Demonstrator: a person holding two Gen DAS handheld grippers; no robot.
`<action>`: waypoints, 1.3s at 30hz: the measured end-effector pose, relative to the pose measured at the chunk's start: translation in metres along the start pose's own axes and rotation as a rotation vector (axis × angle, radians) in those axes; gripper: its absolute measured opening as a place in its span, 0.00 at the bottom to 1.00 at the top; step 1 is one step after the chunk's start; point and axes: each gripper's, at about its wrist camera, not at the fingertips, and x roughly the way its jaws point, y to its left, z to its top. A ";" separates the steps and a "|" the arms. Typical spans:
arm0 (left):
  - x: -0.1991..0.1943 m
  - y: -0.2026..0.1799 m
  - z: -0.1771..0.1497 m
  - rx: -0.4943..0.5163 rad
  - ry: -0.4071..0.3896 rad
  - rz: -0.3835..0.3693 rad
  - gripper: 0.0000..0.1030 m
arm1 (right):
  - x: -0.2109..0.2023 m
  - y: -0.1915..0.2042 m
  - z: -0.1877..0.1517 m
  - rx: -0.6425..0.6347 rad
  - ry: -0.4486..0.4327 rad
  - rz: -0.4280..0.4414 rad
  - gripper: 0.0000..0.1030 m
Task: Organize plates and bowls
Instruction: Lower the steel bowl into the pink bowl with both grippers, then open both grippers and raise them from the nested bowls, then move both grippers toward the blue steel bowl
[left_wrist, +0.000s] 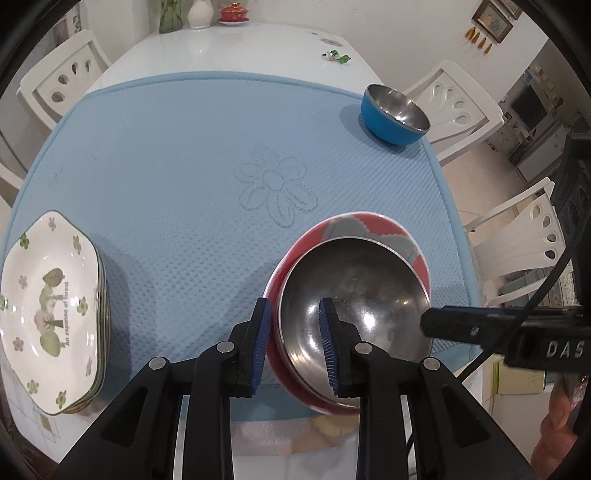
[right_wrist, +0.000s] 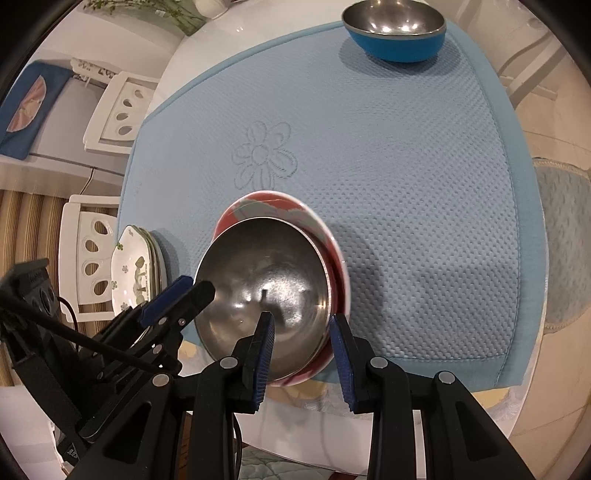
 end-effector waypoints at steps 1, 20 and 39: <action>0.000 0.001 0.000 -0.003 0.001 0.000 0.23 | 0.000 0.000 0.000 0.004 0.003 0.002 0.30; -0.026 -0.001 0.047 -0.014 -0.087 -0.057 0.23 | -0.109 0.017 0.003 -0.105 -0.488 0.094 0.58; 0.050 -0.067 0.192 0.074 -0.072 -0.212 0.31 | -0.103 -0.069 0.108 0.053 -0.636 -0.103 0.70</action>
